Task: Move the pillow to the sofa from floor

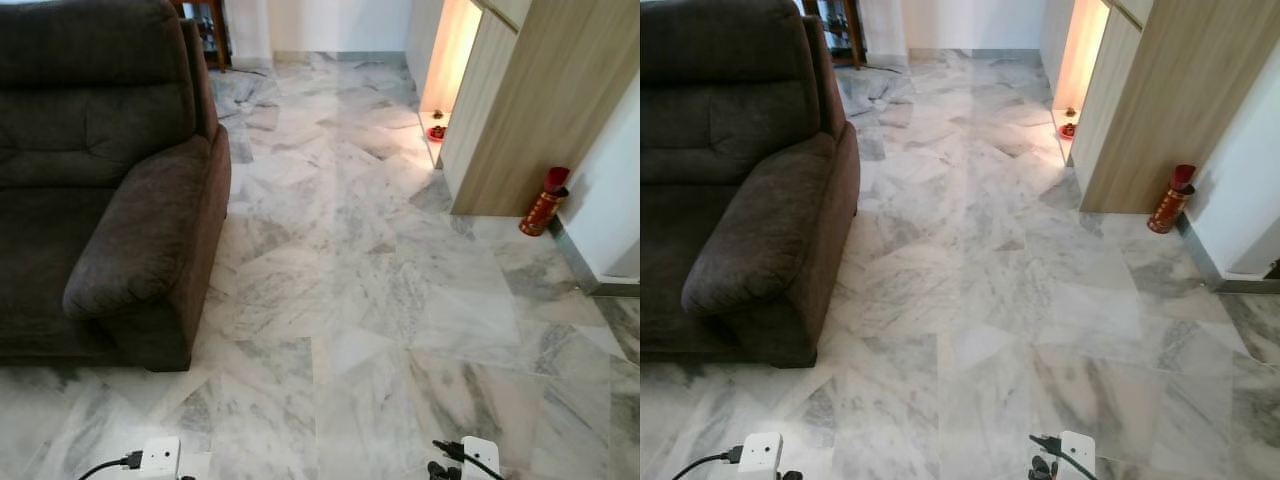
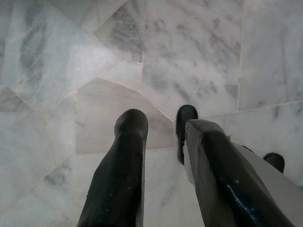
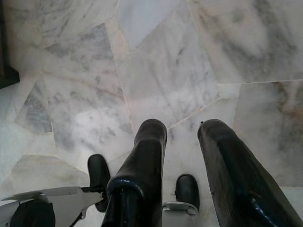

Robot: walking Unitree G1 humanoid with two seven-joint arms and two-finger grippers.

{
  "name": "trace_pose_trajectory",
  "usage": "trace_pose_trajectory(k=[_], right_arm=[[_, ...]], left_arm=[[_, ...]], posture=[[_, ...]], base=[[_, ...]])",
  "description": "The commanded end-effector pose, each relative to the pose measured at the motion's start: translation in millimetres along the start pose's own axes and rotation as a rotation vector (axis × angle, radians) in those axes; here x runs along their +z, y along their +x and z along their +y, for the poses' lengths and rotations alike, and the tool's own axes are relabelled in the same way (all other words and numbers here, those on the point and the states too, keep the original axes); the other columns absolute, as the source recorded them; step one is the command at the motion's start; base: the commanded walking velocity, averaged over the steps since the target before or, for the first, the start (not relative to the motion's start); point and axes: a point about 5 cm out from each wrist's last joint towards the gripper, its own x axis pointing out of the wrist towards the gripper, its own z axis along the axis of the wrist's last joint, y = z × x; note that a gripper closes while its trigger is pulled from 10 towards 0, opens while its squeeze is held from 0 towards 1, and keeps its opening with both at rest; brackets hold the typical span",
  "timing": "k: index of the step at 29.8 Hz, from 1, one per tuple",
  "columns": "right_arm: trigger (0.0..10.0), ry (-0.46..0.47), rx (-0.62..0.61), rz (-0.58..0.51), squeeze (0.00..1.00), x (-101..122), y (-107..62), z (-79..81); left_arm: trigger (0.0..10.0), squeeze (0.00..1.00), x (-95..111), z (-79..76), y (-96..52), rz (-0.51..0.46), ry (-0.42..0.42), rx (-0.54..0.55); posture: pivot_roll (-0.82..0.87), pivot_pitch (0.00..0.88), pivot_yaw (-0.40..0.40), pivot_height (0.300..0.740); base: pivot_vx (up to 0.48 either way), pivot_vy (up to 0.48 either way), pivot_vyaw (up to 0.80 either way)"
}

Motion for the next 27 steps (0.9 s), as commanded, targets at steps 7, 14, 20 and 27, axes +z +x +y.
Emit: trace_pose_trajectory(k=[7, 14, 20, 27], right_arm=[[10.0, 0.0, 0.017, 0.003, 0.0, -1.2, 0.8, 6.0], [10.0, -0.02, 0.023, 0.002, 0.0, -0.6, 1.3, 8.1], [10.0, -0.046, 0.02, 0.001, 0.0, -0.1, 1.5, 8.6], [10.0, 0.001, 0.022, -0.001, 0.0, -2.1, 1.3, 10.1]], left_arm=[[10.0, 0.0, -8.5, 6.9, -1.9, 0.041, 0.001, 0.021], [10.0, 0.0, -7.9, 8.1, -1.9, 0.039, 0.001, 0.026], [10.0, 0.0, -7.3, 8.8, -1.8, 0.038, 0.004, 0.027], [10.0, 0.0, -5.2, 10.3, -1.4, 0.034, 0.004, 0.032]], posture=[[0.01, 0.142, 0.029, 0.74], [0.01, 0.143, 0.033, 0.74], [0.01, 0.144, 0.038, 0.74], [0.01, 0.145, 0.042, 0.74]], base=[[0.0, 0.48, 0.0], [0.0, 0.48, 0.0], [0.0, 0.48, 0.45], [0.0, 0.48, 0.46]])
